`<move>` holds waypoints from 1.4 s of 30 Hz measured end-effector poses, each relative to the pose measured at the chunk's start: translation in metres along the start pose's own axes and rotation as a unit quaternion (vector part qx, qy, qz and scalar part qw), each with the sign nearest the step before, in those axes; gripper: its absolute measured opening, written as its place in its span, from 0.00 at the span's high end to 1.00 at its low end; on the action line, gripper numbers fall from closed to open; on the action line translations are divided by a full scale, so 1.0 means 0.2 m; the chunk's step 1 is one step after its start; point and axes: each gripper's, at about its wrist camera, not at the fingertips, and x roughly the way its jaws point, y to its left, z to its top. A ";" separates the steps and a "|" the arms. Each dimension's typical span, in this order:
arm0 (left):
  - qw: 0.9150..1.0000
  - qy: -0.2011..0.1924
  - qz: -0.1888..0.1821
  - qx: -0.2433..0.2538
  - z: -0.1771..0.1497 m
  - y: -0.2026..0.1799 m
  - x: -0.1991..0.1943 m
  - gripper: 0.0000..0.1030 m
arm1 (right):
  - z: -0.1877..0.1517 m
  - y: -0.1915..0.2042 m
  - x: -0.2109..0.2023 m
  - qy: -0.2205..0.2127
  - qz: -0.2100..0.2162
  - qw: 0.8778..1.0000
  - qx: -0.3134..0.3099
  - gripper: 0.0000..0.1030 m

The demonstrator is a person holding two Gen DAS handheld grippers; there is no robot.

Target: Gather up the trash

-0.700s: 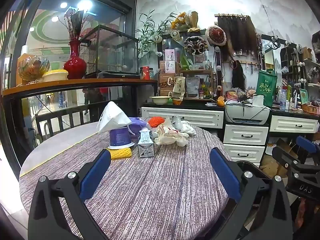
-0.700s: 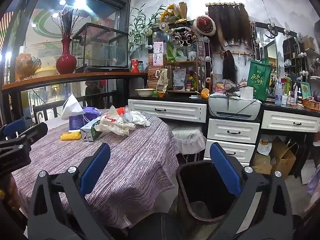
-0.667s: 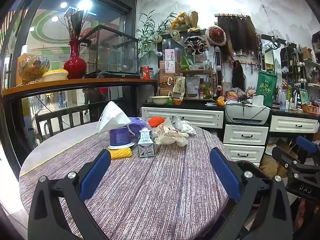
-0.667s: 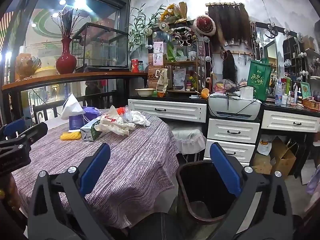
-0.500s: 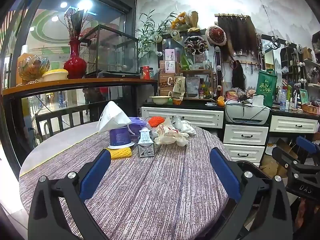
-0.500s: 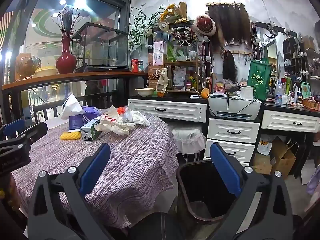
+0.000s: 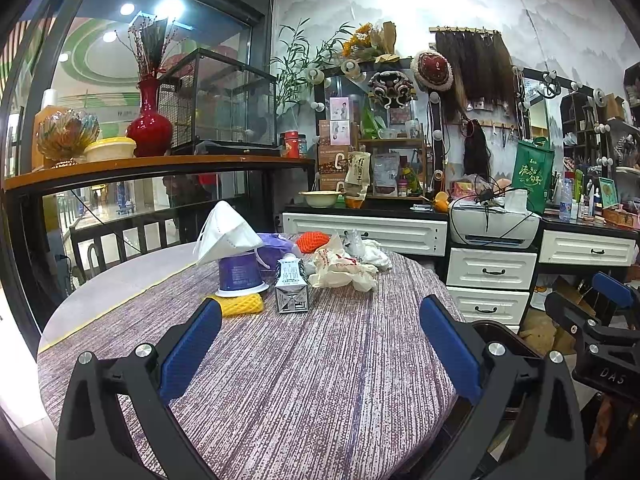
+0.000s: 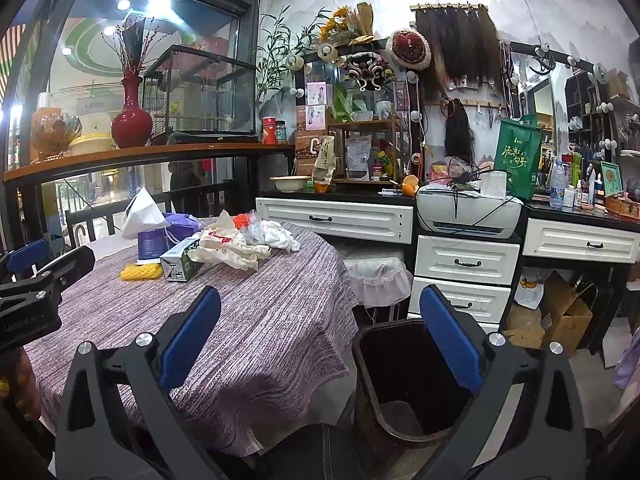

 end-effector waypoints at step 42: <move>1.000 0.013 0.000 -0.004 -0.09 0.02 0.05 0.05 | 0.01 -0.01 0.00 0.012 0.002 1.000 0.000 0.05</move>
